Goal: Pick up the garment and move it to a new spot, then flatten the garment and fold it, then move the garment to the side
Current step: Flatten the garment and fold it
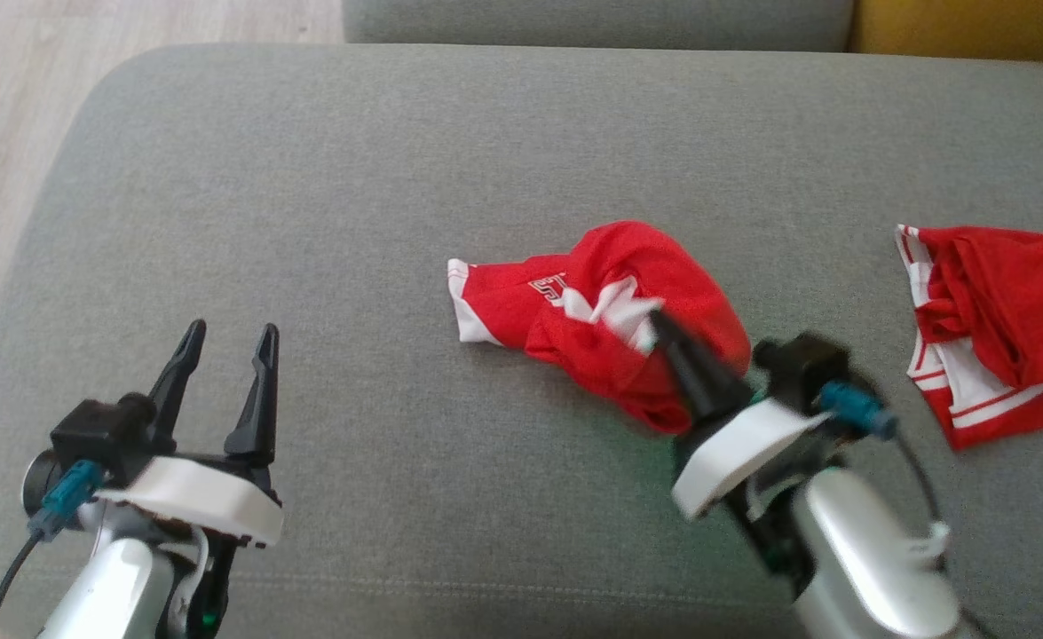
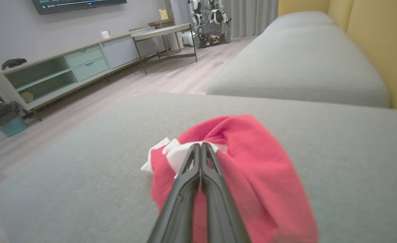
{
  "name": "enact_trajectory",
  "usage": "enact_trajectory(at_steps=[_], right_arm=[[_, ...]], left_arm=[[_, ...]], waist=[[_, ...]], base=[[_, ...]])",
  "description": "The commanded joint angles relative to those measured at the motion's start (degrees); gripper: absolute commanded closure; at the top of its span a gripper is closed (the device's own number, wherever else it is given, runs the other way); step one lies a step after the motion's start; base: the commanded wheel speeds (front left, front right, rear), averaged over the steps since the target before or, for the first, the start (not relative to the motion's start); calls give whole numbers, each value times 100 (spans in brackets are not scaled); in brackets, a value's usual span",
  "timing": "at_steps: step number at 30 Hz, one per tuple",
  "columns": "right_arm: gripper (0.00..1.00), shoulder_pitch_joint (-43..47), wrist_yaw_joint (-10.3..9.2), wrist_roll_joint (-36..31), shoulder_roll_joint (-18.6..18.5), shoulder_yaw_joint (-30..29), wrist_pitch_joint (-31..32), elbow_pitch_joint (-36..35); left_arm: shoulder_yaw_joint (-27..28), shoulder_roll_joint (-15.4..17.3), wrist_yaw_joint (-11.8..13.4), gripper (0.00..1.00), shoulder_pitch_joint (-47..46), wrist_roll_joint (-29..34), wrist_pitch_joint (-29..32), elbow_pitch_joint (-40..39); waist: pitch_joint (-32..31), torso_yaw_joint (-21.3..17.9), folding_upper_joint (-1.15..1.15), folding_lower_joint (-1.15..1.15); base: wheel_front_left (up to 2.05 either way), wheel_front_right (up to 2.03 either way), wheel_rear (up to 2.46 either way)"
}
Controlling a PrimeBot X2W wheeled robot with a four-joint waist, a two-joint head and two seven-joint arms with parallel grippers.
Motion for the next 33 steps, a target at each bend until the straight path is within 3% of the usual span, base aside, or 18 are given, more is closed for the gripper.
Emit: enact_trajectory(at_steps=[1,6,11,14,20,21,22,23,33], right_arm=[[100,-203,-4,-246,18,-107,82,-348],[100,-198,-4,-977,-146,-1010,508,-1041],[100,-100,-4,-1197,-306,-1647,764,-1342],[100,189,-4,-1198,-283,-2096,893,-1133],[100,407,-4,-1031,-114,-2091,866,-557],[73,416,-4,-993,-93,-2060,850,-484],[18,418,-4,-965,-76,-2026,820,-441],[0,413,-4,-953,-63,-2000,763,-438],[0,607,-4,-1035,5,-1774,397,-1648]], left_arm=[[285,131,30,0,-241,13,-58,-199],[302,138,54,0,-241,16,-71,-265],[294,134,40,0,-274,12,-79,-275],[293,110,38,0,-293,9,-90,-263],[287,84,15,0,-309,3,-105,-211],[281,79,11,0,-309,4,-107,-202],[276,75,9,0,-307,5,-108,-194],[271,73,8,0,-301,7,-110,-187],[288,117,112,0,-94,14,-112,-228]], waist=[[-1,-38,0,0],[49,-109,0,0],[102,-106,0,0],[146,-79,0,0],[178,-82,0,0],[173,-84,0,0],[163,-87,0,0],[147,-89,0,0],[-162,-132,0,0]], base=[[0,0,0],[0,0,0],[0,0,0],[0,0,0],[0,0,0],[0,0,0],[0,0,0],[0,0,0],[0,0,0]])
